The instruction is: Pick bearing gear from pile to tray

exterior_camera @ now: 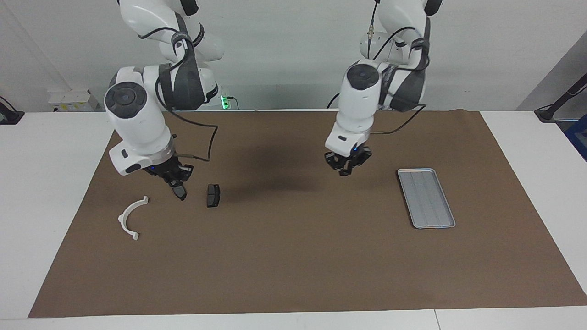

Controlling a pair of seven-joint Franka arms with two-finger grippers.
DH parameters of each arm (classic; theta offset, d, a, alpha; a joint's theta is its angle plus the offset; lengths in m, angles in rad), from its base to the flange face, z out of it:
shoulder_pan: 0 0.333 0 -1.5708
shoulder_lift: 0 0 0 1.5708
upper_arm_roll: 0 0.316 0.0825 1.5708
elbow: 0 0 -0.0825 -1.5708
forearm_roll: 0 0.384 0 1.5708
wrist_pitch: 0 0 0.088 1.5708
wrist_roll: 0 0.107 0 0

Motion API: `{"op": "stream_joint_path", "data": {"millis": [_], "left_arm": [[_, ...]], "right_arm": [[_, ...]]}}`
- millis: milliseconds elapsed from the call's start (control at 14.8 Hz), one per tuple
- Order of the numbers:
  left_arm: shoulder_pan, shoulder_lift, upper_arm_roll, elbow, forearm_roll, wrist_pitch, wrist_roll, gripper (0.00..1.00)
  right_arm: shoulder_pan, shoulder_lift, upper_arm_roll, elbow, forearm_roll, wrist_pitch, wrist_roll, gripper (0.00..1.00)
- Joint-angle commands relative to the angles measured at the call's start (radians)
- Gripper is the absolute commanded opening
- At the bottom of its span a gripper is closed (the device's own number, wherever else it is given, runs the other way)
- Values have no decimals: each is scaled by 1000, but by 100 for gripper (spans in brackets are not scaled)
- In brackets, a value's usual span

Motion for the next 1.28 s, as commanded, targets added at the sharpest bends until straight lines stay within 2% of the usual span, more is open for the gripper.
{"op": "stream_joint_path", "data": {"millis": [0, 135, 270, 473, 541, 676, 811, 1014, 1217], "left_arm": [[203, -46, 0, 34, -62, -99, 327, 0], [344, -57, 2, -1, -73, -75, 553, 0], [436, -65, 2, -84, -73, 13, 678, 0], [490, -113, 3, -333, -73, 265, 720, 0], [493, -120, 5, -393, -74, 322, 720, 0], [493, -115, 5, -446, -74, 356, 717, 0], [489, -117, 5, -512, -74, 429, 704, 0], [484, -114, 5, -573, -74, 482, 684, 0], [483, -108, 3, -612, -74, 523, 666, 0]], "right_arm": [[115, -63, 5, -18, 43, -56, 247, 0], [216, -66, 6, -22, 75, -40, 504, 0], [308, -54, 6, -35, 111, 20, 709, 0], [425, 9, 6, -74, 112, 168, 927, 0], [456, 35, 6, -88, 111, 227, 982, 0], [487, 75, 5, -113, 108, 333, 1045, 0], [506, 113, 5, -118, 99, 388, 1068, 0], [548, 209, 3, -107, 22, 485, 1153, 0], [551, 273, 3, -105, -7, 568, 1184, 0]]}}
